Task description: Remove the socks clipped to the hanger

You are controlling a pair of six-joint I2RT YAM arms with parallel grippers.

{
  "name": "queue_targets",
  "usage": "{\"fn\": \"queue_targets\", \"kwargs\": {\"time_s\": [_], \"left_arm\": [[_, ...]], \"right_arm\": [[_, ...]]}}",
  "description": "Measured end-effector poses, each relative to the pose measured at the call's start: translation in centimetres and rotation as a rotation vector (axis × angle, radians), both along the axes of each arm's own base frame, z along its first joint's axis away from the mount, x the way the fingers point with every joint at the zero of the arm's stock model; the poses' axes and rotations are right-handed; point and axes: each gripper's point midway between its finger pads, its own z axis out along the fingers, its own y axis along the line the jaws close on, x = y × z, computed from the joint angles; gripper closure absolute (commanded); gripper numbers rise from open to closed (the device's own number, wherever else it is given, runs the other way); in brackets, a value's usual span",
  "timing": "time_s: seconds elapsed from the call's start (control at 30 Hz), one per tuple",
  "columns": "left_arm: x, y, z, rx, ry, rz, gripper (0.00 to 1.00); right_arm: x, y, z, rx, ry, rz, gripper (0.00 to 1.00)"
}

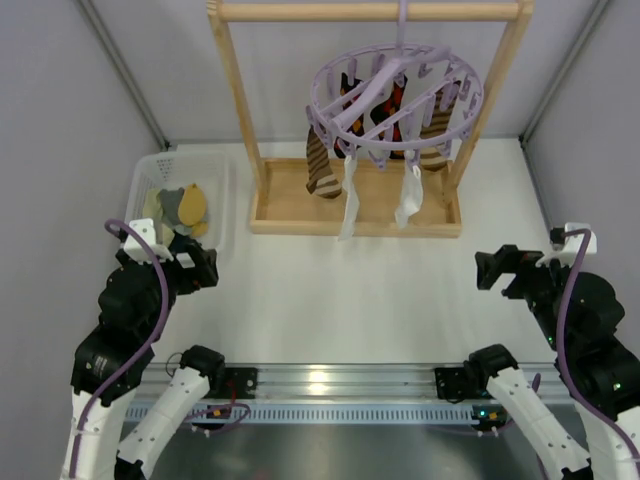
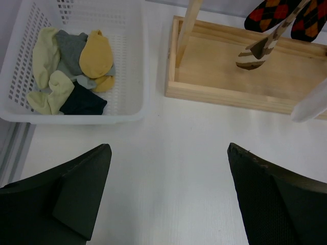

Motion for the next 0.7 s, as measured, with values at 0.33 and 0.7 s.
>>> {"fn": "queue_targets", "kwargs": {"time_s": [0.33,0.7], "left_arm": [[0.6,-0.4,-0.5,-0.006,0.035,-0.002,0.01],[1.0,-2.6,-1.2,-0.071,0.081,-0.084,0.01]], "right_arm": [[1.7,3.1,-1.3,0.088,-0.074,0.118,0.01],[8.0,12.5,-1.9,0.313,-0.138,0.471,0.08]]}}
